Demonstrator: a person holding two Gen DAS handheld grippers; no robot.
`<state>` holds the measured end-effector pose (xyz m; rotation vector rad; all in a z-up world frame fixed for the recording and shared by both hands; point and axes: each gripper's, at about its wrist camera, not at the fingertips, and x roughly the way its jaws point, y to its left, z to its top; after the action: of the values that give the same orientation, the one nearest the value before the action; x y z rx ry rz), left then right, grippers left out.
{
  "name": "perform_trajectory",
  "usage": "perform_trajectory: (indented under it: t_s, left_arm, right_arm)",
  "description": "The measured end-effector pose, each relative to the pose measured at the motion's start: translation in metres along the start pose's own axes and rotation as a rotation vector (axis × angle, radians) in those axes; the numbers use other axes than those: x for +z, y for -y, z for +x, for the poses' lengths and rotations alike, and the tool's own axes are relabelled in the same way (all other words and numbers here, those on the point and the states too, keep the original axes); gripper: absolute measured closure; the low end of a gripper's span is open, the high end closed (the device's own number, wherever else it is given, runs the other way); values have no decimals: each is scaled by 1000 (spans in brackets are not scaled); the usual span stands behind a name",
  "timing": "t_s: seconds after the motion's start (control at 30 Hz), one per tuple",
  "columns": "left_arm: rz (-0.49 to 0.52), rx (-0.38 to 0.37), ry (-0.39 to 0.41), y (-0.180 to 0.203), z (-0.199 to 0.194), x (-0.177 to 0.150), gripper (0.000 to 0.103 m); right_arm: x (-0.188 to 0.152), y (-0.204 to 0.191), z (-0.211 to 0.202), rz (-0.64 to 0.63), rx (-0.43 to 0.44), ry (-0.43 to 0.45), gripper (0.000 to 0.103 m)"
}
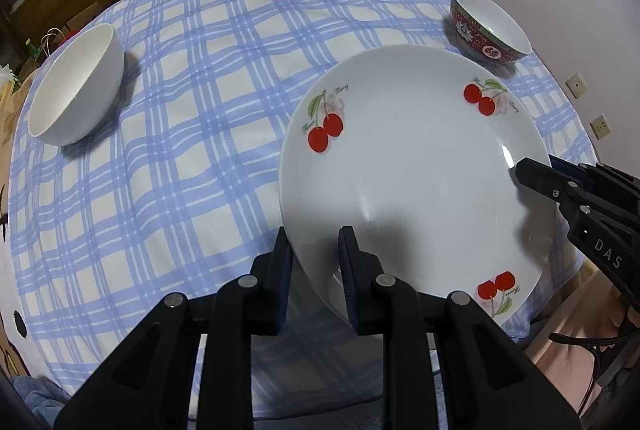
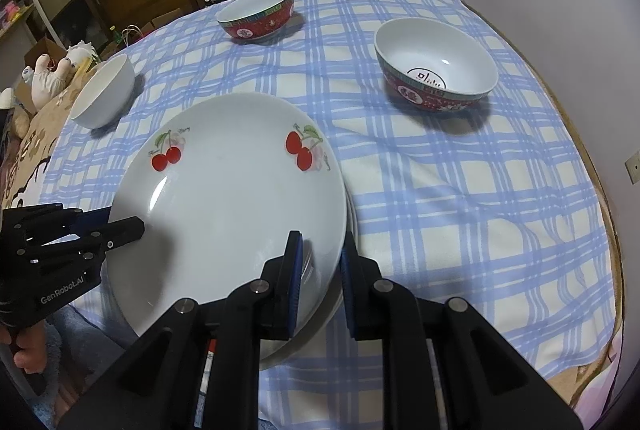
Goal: Organize plates and bowls
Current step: 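Carry the cherry plate with both grippers over the stacked cherry plates, then lower the held plate onto the cherry plate stack with both grippers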
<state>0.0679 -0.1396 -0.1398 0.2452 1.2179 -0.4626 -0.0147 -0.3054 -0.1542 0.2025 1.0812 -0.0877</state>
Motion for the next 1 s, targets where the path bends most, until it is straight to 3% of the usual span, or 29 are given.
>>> perform_trajectory:
  t_s: [0.3, 1.0]
  left_arm:
    - [2, 0, -11, 0, 4, 1, 81]
    - [2, 2, 21, 1, 0, -5, 81]
  right_arm:
    - [-2, -11, 0, -52, -71, -2, 82]
    - [-1, -7, 3, -18, -87, -23, 82]
